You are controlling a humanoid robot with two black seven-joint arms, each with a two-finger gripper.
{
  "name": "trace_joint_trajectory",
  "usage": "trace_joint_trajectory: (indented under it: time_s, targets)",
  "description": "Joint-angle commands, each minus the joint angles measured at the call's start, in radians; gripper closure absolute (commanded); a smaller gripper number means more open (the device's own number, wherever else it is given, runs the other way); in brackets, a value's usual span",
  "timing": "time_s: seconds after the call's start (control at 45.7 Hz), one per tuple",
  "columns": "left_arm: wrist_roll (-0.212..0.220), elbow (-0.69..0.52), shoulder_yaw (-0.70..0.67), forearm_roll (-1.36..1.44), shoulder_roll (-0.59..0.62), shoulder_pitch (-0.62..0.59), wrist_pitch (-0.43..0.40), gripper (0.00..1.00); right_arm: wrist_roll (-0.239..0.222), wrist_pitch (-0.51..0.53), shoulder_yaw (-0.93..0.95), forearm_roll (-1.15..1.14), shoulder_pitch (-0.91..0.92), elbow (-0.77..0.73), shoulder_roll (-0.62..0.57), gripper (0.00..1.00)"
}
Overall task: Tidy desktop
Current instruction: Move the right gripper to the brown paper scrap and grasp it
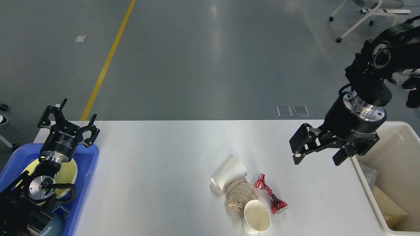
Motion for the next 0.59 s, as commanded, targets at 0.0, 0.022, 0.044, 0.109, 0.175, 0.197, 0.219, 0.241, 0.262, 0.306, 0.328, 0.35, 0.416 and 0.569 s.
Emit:
trace_joint_trajectory:
  time_s: [0.0, 0.022, 0.044, 0.109, 0.175, 0.197, 0.219, 0.241, 0.262, 0.306, 0.328, 0.35, 0.416, 0.569]
  targets:
    - [0.0, 0.0, 0.0, 0.0, 0.0, 0.0, 0.0, 0.04, -0.001, -0.049, 0.081, -0.003, -0.11, 0.001, 0.024, 0.08]
    - [0.0, 0.0, 0.0, 0.0, 0.0, 0.0, 0.0, 0.04, -0.001, -0.06, 0.092, -0.007, -0.13, 0.001, 0.03, 0.08]
    - [0.0, 0.0, 0.0, 0.0, 0.0, 0.0, 0.0, 0.04, -0.001, -0.071, 0.101, -0.007, -0.147, -0.001, 0.035, 0.08]
    - [0.0, 0.0, 0.0, 0.0, 0.0, 0.0, 0.0, 0.04, -0.001, -0.117, 0.125, -0.01, -0.191, -0.006, 0.064, 0.08]
    - [0.0, 0.0, 0.0, 0.0, 0.0, 0.0, 0.0, 0.04, -0.001, -0.193, 0.148, -0.013, -0.228, -0.007, 0.081, 0.08]
    - [0.0, 0.0, 0.0, 0.0, 0.0, 0.0, 0.0, 0.04, -0.001, -0.224, 0.158, -0.013, -0.242, -0.009, 0.087, 0.08]
    - [0.0, 0.0, 0.0, 0.0, 0.0, 0.0, 0.0, 0.04, -0.002, -0.255, 0.164, -0.014, -0.256, -0.01, 0.095, 0.07]
    - [0.0, 0.0, 0.0, 0.0, 0.0, 0.0, 0.0, 0.04, -0.002, -0.285, 0.171, -0.017, -0.274, -0.013, 0.104, 0.07]
    - [0.0, 0.0, 0.0, 0.0, 0.0, 0.0, 0.0, 0.04, -0.004, -0.314, 0.179, -0.02, -0.289, -0.018, 0.116, 0.06]
    - [0.0, 0.0, 0.0, 0.0, 0.0, 0.0, 0.0, 0.04, -0.01, -0.36, 0.199, -0.03, -0.322, -0.029, 0.139, 0.02]
    - [0.0, 0.0, 0.0, 0.0, 0.0, 0.0, 0.0, 0.04, -0.014, -0.382, 0.21, -0.034, -0.34, -0.036, 0.15, 0.0]
    - [0.0, 0.0, 0.0, 0.0, 0.0, 0.0, 0.0, 0.04, -0.024, -0.406, 0.227, -0.042, -0.366, -0.048, 0.168, 0.0]
    - [0.0, 0.0, 0.0, 0.0, 0.0, 0.0, 0.0, 0.04, -0.039, -0.439, 0.25, -0.062, -0.418, -0.097, 0.223, 0.0]
    - [0.0, 0.0, 0.0, 0.0, 0.0, 0.0, 0.0, 0.04, -0.044, -0.457, 0.265, -0.091, -0.535, -0.263, 0.354, 0.0]
